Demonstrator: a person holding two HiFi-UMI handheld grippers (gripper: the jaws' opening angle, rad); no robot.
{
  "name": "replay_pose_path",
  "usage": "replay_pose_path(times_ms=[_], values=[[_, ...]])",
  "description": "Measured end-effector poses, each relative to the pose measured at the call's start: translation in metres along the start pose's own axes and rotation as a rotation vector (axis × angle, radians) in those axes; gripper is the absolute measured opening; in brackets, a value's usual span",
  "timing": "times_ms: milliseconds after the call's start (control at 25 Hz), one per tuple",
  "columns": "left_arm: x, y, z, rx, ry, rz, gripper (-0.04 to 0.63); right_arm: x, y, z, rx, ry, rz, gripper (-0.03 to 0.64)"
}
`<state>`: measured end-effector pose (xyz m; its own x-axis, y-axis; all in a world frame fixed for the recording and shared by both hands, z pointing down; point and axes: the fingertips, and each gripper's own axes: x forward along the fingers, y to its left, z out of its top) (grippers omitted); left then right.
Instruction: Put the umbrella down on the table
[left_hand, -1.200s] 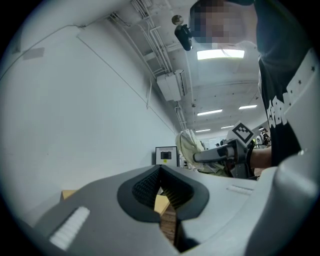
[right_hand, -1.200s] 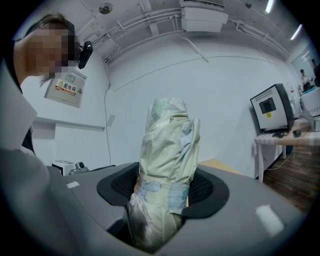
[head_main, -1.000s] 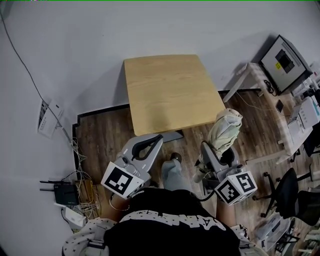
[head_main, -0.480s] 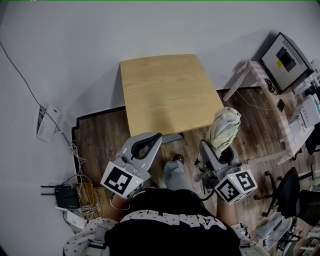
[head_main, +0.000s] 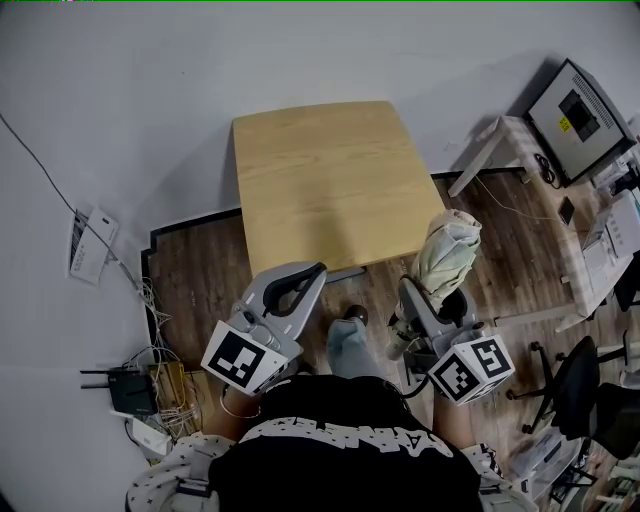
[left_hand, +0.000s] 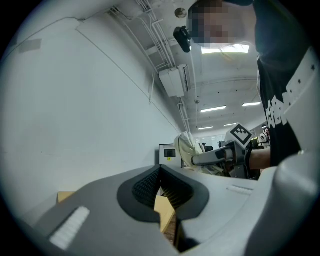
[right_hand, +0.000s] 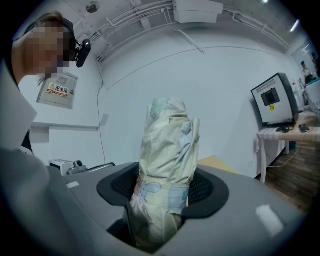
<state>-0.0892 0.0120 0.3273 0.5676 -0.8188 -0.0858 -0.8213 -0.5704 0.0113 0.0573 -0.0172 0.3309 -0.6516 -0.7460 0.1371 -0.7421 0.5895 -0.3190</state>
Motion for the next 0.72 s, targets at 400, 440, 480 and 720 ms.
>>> replay_pose_path(times_ms=[400,440,480,720], values=[[0.033,0.011,-0.004,0.0,0.018,0.0,-0.006,0.021,-0.028,0.005,0.021,0.006,0.002,0.294],[0.036,0.013,-0.003,0.005,0.011,0.002,-0.006,0.024,-0.03,0.006,0.023,0.007,0.003,0.293],[0.041,0.015,-0.003,0.007,0.009,0.002,-0.006,0.028,-0.033,0.008,0.025,0.007,0.004,0.294],[0.056,0.026,-0.005,0.006,0.034,0.011,-0.006,0.044,-0.046,0.012,0.032,0.009,0.012,0.293]])
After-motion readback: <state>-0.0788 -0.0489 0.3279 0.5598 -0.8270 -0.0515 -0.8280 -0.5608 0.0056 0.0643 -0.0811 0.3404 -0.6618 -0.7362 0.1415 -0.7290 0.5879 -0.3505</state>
